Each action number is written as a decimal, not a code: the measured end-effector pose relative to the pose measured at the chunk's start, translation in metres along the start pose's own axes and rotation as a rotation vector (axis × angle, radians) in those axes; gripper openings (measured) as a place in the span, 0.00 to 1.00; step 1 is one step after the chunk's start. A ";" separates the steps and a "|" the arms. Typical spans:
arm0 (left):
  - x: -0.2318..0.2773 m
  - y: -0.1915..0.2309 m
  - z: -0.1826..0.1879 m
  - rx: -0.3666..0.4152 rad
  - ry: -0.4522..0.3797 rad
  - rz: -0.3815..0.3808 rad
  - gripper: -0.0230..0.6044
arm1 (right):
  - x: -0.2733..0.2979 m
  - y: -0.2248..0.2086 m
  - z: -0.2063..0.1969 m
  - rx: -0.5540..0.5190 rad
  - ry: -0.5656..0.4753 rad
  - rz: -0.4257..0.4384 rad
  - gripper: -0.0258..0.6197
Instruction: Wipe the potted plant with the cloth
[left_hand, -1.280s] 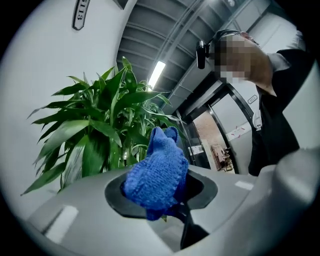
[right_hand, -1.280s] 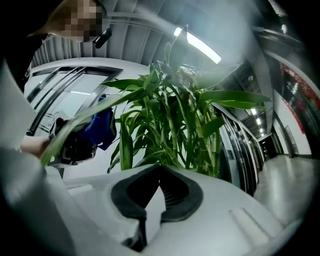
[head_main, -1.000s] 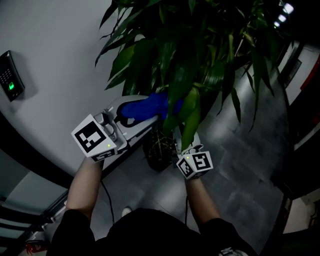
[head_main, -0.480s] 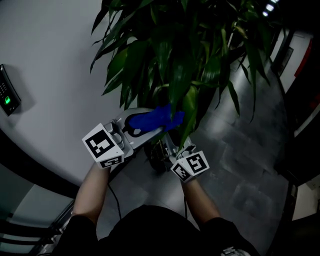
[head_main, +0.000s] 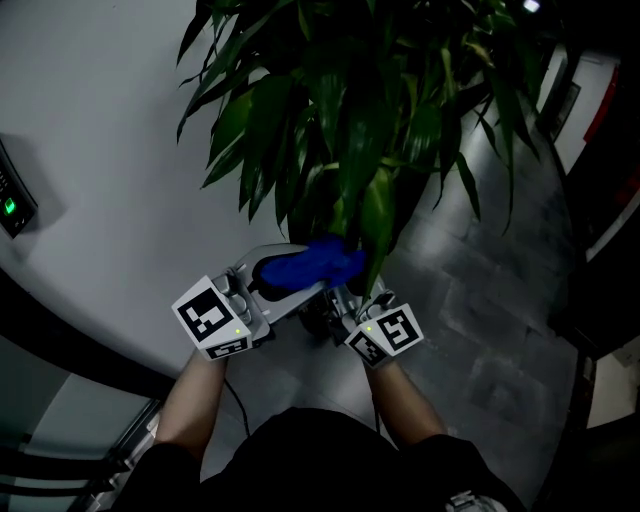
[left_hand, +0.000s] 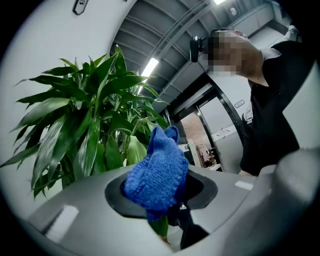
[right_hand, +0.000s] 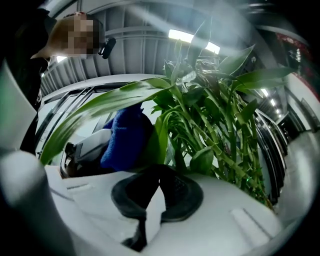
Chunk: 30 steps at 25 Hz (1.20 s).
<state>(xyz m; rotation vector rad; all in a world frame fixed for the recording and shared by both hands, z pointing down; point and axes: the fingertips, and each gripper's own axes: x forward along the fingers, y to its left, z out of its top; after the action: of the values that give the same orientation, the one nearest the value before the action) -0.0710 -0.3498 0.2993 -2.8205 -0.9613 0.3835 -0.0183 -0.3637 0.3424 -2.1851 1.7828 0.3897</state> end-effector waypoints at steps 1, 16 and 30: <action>-0.003 -0.003 -0.002 -0.009 -0.001 -0.002 0.28 | -0.001 0.001 0.000 0.002 0.000 0.000 0.04; -0.038 -0.037 -0.036 -0.238 -0.035 -0.077 0.28 | -0.012 0.009 0.005 0.014 -0.016 -0.069 0.04; -0.054 -0.056 -0.033 -0.244 -0.023 -0.101 0.28 | -0.030 -0.001 0.003 -0.039 0.025 -0.131 0.04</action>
<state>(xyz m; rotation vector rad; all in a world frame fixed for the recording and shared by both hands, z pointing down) -0.1353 -0.3408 0.3536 -2.9692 -1.2277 0.3068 -0.0232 -0.3357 0.3516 -2.3272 1.6464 0.3720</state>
